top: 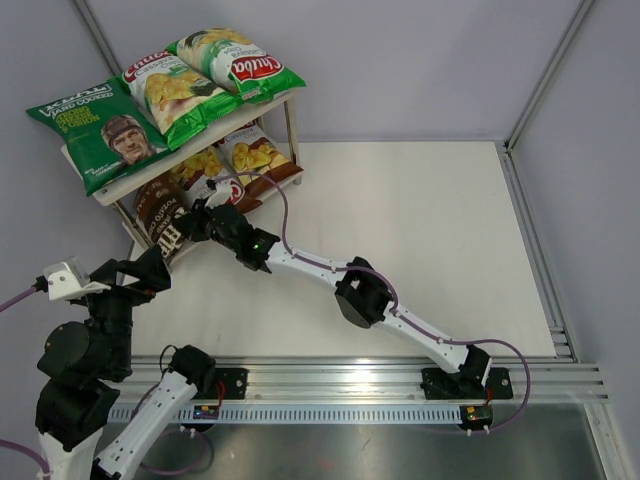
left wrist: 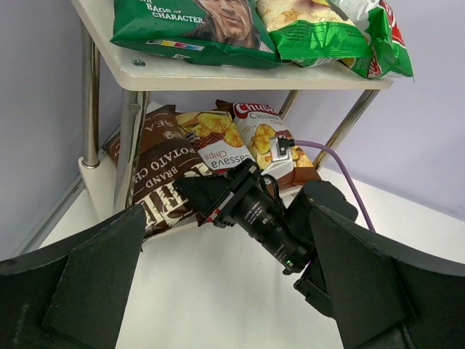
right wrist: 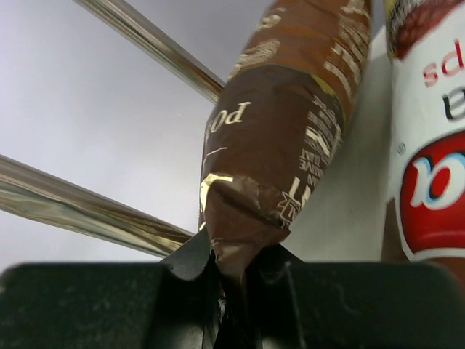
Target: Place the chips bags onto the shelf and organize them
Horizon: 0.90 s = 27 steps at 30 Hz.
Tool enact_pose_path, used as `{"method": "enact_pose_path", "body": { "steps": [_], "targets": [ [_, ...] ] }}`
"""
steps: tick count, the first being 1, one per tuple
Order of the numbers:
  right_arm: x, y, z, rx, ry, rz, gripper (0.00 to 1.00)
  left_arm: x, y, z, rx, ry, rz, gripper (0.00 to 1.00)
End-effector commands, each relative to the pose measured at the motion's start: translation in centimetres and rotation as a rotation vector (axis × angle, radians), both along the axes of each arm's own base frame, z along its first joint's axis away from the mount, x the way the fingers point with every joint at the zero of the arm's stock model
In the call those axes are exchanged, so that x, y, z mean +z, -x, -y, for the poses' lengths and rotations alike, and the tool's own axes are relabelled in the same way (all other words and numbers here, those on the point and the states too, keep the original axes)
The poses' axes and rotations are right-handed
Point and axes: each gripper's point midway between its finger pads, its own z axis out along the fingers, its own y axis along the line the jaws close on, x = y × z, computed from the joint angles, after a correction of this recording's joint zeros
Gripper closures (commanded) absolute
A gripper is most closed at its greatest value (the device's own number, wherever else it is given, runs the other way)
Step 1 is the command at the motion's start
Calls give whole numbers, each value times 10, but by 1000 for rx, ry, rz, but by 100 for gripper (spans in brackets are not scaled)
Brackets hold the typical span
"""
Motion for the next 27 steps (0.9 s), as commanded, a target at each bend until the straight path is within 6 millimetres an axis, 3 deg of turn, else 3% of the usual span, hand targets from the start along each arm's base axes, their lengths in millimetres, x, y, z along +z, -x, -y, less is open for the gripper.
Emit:
{"method": "enact_pose_path", "body": {
  "steps": [1, 13, 16, 20, 27],
  "targets": [
    [15, 14, -7, 47, -18, 19, 82, 11, -4, 3, -10, -9, 18, 1],
    [-3, 13, -2, 134, 62, 21, 80, 10, -7, 5, -10, -16, 5, 1],
    [-6, 9, 2, 106, 97, 23, 70, 9, -8, 5, -8, -20, -1, 1],
    [10, 7, 13, 77, 132, 23, 53, 6, -11, 7, -6, -30, -13, 1],
    [24, 7, 36, 37, 201, 11, 39, 2, -16, 9, -5, -41, -33, 1]
  ]
}}
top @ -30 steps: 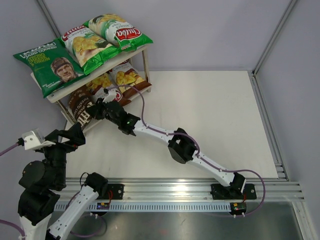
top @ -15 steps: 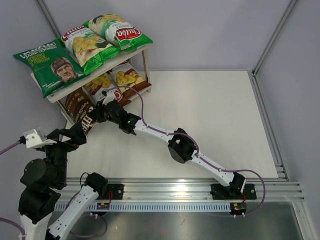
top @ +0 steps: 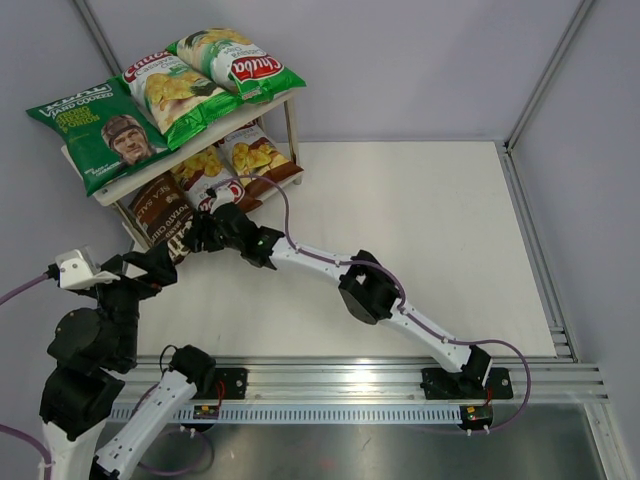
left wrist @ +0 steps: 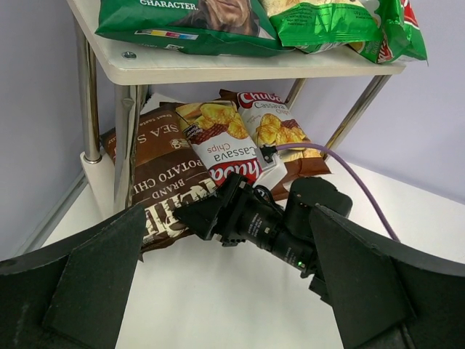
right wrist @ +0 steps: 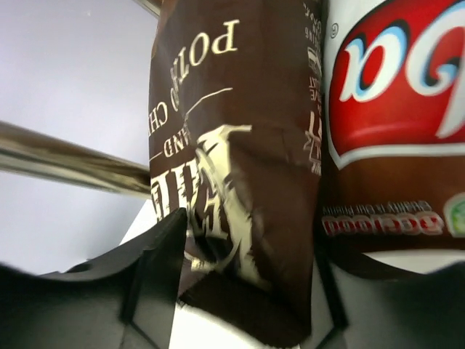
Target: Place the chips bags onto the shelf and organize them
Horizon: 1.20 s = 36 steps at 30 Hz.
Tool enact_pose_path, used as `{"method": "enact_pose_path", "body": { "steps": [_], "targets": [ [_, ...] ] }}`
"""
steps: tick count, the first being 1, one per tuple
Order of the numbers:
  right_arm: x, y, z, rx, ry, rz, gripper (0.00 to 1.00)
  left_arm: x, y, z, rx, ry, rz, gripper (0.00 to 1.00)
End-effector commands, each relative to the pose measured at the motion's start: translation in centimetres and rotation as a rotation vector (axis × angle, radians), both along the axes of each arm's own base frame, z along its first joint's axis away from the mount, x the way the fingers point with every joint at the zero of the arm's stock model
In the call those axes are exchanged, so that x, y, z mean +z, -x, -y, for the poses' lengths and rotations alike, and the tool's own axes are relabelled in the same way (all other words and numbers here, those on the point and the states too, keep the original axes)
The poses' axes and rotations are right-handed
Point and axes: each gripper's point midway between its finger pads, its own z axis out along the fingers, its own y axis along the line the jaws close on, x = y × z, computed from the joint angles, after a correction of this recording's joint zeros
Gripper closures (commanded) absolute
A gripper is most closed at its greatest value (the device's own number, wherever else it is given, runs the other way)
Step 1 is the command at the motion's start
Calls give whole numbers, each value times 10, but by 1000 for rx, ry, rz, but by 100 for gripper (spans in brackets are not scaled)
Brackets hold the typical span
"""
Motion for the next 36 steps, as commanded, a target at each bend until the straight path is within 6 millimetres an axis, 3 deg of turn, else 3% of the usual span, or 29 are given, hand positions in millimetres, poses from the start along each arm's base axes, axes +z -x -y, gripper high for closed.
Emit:
{"method": "enact_pose_path", "body": {
  "steps": [1, 5, 10, 12, 16, 19, 20, 22, 23, 25, 26, 28, 31, 36],
  "targets": [
    [89, -6, 19, -42, -56, 92, 38, 7, -6, 4, -6, -15, 11, 1],
    [96, -9, 35, -51, -27, 81, 38, 5, -9, 5, -4, -22, -3, 1],
    [89, -11, 55, -78, 12, 75, 41, 2, -14, 6, 3, -29, -14, 1],
    [97, -12, 63, -82, -7, 82, 41, -1, -16, 7, 8, -31, -25, 1],
    [107, -22, 94, -122, 34, 92, 38, -4, -23, 9, 16, -26, -34, 1],
    [121, -31, 132, -189, 77, 130, 36, -6, -31, 18, -27, -38, -34, 1],
    [129, -28, 153, -214, 92, 141, 35, -8, -35, 23, -50, -49, -42, 1],
    [139, -28, 180, -250, 136, 193, 19, -11, -39, 31, -99, -81, -65, 1],
    [140, -27, 213, -310, 216, 221, 12, -14, -41, 33, -105, -90, -83, 1],
    [147, -24, 244, -368, 281, 266, 1, -25, -46, 35, -110, -111, -142, 1],
    [156, -19, 273, -424, 338, 300, 1, -29, -48, 35, -111, -113, -158, 1],
    [163, -13, 299, -462, 385, 321, 0, -39, -50, 37, -119, -118, -190, 1],
    [174, 6, 360, -556, 478, 341, 1, -61, -52, 42, -142, -129, -241, 1],
    [183, 32, 428, -657, 566, 358, 1, -76, -50, 41, -150, -156, -263, 1]
  ]
}}
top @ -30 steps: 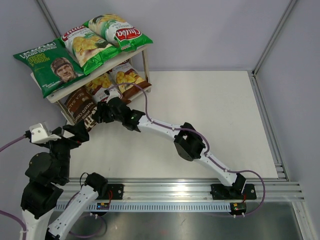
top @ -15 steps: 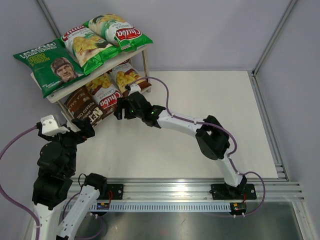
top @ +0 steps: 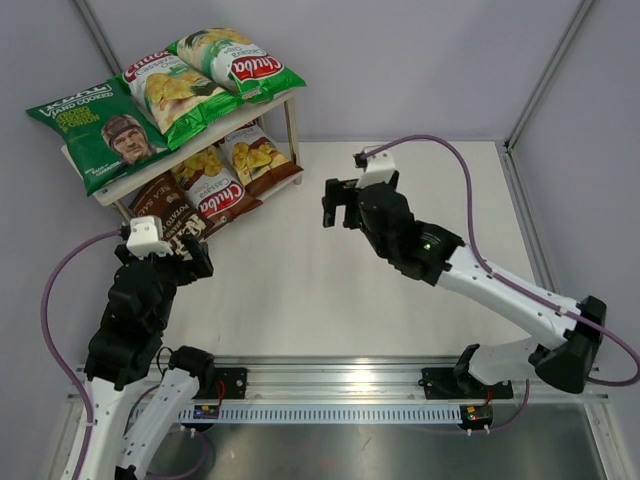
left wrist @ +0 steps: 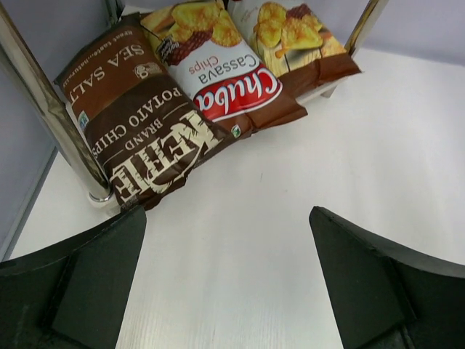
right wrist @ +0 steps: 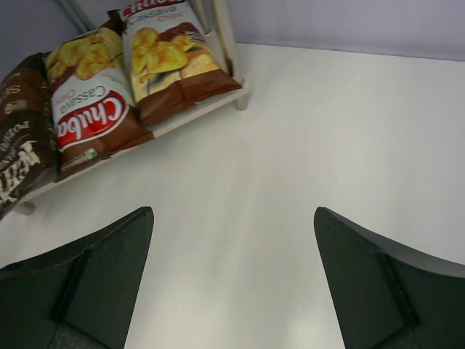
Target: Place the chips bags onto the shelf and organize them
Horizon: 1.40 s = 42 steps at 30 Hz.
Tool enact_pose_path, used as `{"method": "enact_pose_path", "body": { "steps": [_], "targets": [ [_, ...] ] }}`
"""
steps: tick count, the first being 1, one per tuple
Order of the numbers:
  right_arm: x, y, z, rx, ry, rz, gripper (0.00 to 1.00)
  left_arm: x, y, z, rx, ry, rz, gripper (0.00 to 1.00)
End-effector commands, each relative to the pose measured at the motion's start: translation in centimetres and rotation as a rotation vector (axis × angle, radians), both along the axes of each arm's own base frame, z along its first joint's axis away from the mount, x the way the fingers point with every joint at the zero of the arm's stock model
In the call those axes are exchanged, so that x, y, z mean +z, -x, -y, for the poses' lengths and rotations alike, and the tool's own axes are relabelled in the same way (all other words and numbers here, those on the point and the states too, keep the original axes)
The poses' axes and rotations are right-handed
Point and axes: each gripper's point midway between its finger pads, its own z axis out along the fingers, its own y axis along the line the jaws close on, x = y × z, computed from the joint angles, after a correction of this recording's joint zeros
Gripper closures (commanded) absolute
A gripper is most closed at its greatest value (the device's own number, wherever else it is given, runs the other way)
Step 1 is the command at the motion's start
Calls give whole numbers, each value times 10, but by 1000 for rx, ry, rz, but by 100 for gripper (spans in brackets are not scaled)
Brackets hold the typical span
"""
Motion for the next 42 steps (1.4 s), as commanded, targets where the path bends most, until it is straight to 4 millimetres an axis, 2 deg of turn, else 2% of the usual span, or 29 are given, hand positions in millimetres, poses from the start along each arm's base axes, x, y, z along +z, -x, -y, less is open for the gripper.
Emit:
{"method": "enact_pose_path", "body": {
  "steps": [1, 2, 4, 5, 10, 18, 21, 27, 42],
  "targets": [
    [-17, 17, 71, -159, 176, -3, 1, 2, 4, 2, -33, -11, 41, 1],
    [-17, 21, 81, -171, 184, 0, 1, -5, 4, 2, -37, -16, 36, 1],
    [-19, 34, 105, -190, 207, 6, 0, -3, 8, 5, -62, -12, 78, 1],
    [-21, 39, 113, -192, 219, 5, 1, -10, 8, 6, -69, -13, 73, 1],
    [-28, 63, 163, -286, 233, -11, 1, -13, 14, 12, -110, 6, 114, 1],
    [-31, 93, 218, -379, 209, -8, 1, -18, 16, 16, -131, 15, 101, 1],
    [-31, 100, 229, -388, 187, 3, 1, -20, 13, 23, -168, 20, 109, 1],
    [-32, 109, 239, -384, 124, 23, 1, -25, 8, 33, -217, 19, 100, 1],
    [-39, 104, 234, -397, 157, 9, 1, -21, 10, 30, -201, 22, 131, 1]
  ]
}}
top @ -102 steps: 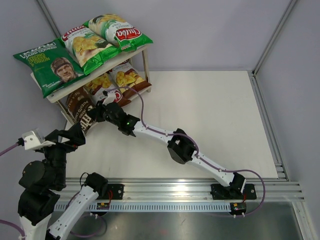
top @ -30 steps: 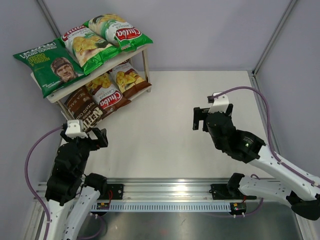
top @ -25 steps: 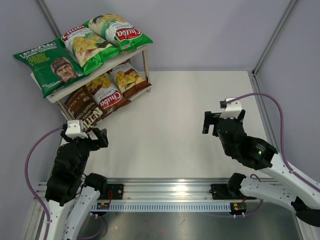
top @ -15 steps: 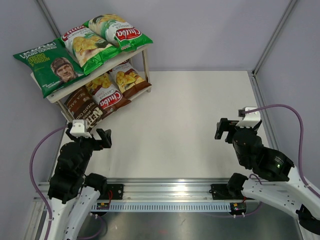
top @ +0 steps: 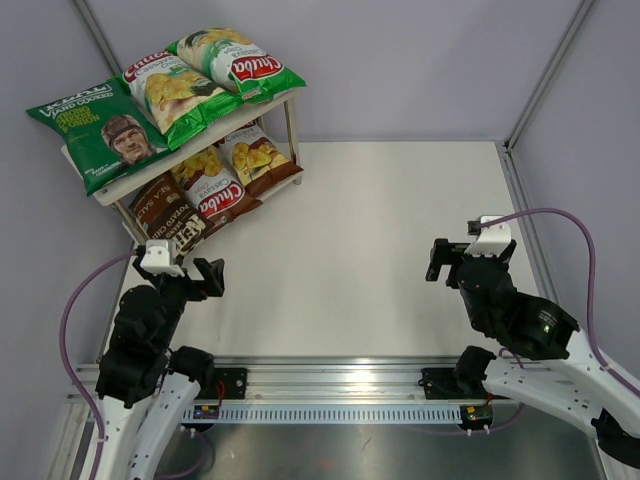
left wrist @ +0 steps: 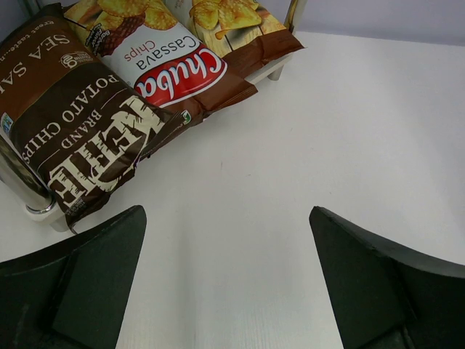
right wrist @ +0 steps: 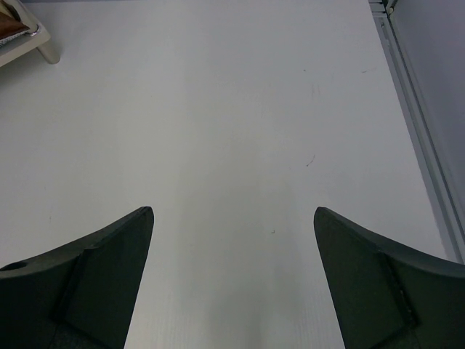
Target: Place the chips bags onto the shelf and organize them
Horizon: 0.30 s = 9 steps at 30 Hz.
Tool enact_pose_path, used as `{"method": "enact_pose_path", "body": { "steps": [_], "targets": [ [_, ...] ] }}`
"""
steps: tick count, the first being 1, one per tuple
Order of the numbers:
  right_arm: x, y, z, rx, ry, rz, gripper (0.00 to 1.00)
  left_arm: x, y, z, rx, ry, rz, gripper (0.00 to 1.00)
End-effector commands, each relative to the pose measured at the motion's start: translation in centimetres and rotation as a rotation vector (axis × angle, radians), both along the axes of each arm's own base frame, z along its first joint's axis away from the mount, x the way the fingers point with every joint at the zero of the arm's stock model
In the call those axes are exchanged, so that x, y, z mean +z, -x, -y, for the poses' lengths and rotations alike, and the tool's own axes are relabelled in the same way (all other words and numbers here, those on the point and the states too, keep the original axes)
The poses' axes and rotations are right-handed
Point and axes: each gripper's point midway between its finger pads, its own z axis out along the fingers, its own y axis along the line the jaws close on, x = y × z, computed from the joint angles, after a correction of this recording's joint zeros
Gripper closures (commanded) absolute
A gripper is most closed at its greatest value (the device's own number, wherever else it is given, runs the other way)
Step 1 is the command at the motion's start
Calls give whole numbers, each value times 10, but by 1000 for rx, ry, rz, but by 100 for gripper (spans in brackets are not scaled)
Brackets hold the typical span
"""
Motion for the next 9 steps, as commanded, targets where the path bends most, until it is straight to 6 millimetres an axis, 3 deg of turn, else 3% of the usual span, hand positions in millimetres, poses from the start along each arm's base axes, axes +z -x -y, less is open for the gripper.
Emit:
{"method": "enact_pose_path", "body": {
  "steps": [1, 9],
  "targets": [
    [7, -4, 4, -52, -16, 27, 1, 17, -3, 1, -7, 6, 81, 1],
    [7, -5, 2, -57, -23, 24, 0, 16, -2, 0, -7, 2, 104, 1]
  ]
}}
